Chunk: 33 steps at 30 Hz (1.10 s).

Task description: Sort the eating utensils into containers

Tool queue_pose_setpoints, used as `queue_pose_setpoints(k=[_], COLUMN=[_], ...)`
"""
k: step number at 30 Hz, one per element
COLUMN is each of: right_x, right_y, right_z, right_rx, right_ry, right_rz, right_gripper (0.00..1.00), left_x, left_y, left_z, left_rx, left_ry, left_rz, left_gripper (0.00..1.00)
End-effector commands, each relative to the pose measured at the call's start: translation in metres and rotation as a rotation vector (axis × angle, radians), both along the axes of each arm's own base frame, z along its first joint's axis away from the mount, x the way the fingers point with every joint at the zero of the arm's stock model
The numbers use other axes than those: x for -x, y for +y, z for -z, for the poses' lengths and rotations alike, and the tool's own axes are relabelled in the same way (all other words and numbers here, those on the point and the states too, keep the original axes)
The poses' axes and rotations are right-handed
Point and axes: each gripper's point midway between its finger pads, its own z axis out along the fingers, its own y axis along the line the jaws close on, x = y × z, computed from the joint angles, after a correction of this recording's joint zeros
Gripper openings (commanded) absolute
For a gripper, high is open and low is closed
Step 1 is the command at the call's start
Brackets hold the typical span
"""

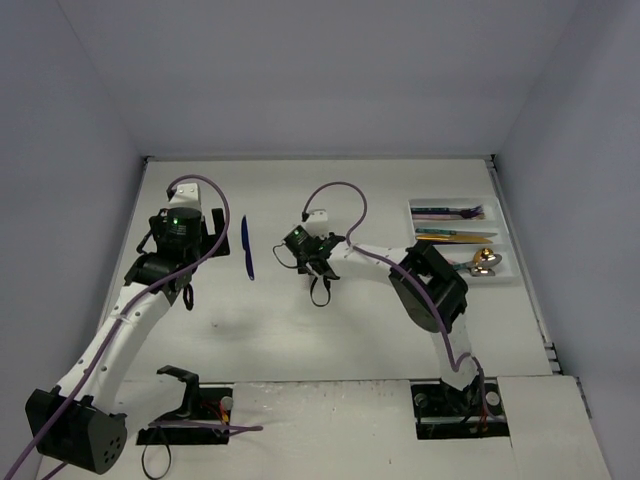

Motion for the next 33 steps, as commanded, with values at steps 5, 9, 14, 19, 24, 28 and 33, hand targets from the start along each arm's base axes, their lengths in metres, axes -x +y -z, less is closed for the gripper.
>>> queue_pose_setpoints(k=[5,9,14,19,24,28,33], right_x=[0.021,0.014,0.005,-0.009,-0.026,-0.042,-0.072], right_y=[-0.042,-0.034,-0.033,-0.033,-0.029,-0.021,-0.042], right_z=[0.006,0.009,0.014,0.016,0.010,-0.018,-0.087], right_rx=[0.017,0.018,0.035,0.053,0.048,0.027,-0.048], right_ry=[0.176,0.197,0.217,0.211,0.194,0.129,-0.016], right_rz=[-0.061,-0.125,-0.185,-0.214,-0.231,-0.241,-0.121], right_gripper=[0.33,0.27,0.26,0.27,0.05,0.00,0.00], left_x=[-0.007,-0.007,-0.007,-0.007,-0.007,-0.008,-0.008], left_y=[-0.002,-0.003,-0.002,-0.002,-0.002,-0.002,-0.003], left_z=[-0.020,-0.020,-0.018,-0.018,-0.017,-0.017,-0.016], left_rx=[0.018,0.016,0.011,0.013,0.012,0.011,0.013], left_ry=[-0.066,-0.066,-0.061,-0.060,-0.056,-0.056,-0.055], left_rz=[0.003,0.003,0.000,0.003,0.003,0.002,0.003], left_gripper=[0.97,0.97,0.97,0.97,0.97,0.97,0.97])
